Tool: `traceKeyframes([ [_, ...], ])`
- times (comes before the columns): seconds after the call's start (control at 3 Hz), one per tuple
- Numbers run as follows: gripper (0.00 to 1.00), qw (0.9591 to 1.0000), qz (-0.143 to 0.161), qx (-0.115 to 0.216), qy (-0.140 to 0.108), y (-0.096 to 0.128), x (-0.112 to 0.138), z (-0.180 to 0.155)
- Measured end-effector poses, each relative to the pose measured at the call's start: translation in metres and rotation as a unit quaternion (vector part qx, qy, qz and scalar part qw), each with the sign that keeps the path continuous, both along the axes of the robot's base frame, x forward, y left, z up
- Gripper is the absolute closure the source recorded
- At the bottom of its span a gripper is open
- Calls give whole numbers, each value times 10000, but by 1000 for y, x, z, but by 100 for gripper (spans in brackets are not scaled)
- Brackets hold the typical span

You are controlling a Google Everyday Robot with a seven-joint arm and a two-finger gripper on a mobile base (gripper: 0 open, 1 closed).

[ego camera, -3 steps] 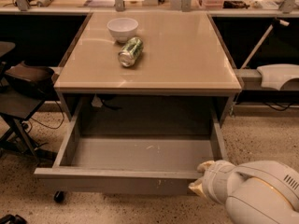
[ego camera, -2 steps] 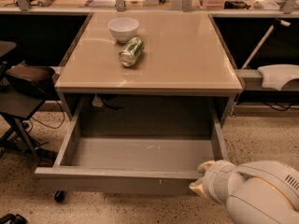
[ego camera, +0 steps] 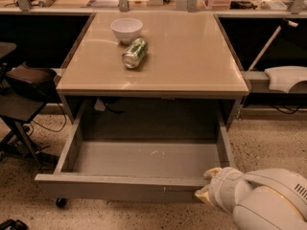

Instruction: Open top drawer

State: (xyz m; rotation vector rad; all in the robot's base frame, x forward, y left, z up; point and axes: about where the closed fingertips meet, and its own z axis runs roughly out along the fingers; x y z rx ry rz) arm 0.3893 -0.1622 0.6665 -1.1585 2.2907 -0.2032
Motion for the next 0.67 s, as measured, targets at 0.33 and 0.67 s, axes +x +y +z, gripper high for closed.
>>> traceKeyframes([
  [0.33,100,10000,-35,-11,22,-1,-6,-1],
  [0.67,100,10000,-34,-12,19,-1,-7,0],
])
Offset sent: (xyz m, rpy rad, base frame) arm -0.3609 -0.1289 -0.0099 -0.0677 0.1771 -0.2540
